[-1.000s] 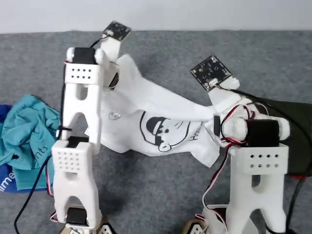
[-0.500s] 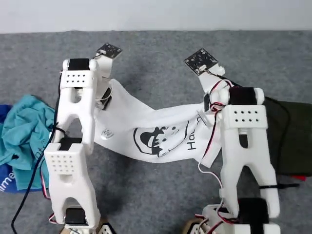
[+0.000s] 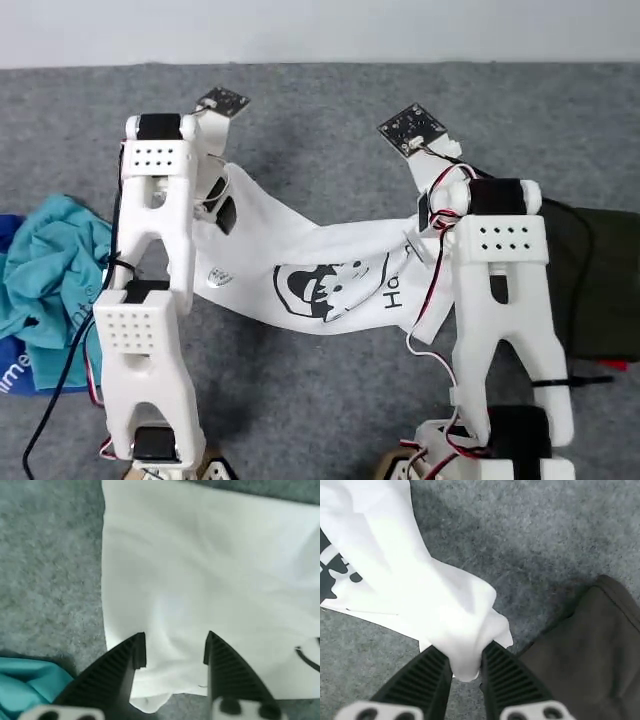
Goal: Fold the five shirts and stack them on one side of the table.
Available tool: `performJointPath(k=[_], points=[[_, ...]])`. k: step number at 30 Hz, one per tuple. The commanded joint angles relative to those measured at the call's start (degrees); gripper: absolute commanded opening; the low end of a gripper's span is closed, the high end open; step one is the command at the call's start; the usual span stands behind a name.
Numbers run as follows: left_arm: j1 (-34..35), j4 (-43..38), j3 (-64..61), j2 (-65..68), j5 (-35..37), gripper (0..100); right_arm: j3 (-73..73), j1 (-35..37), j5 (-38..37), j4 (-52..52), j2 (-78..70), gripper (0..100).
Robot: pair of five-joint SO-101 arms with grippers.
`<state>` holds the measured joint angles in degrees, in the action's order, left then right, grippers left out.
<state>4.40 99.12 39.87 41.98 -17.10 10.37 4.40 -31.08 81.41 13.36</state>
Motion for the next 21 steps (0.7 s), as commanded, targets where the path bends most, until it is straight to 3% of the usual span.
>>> performJointPath(k=[1, 7, 21], points=[[2.7, 1.1, 1.6, -0.4, -0.1, 20, -0.9, -0.7, 0.5, 0.3, 0.5, 0.9], [7.5, 1.3, 4.2, -0.3, -0.3, 20, -0.8, -0.6, 0.6, 0.0, 0.4, 0.9], [7.5, 0.4, -1.2, 0.4, -0.4, 20, -0.8, -0.6, 0.6, 0.0, 0.3, 0.9]])
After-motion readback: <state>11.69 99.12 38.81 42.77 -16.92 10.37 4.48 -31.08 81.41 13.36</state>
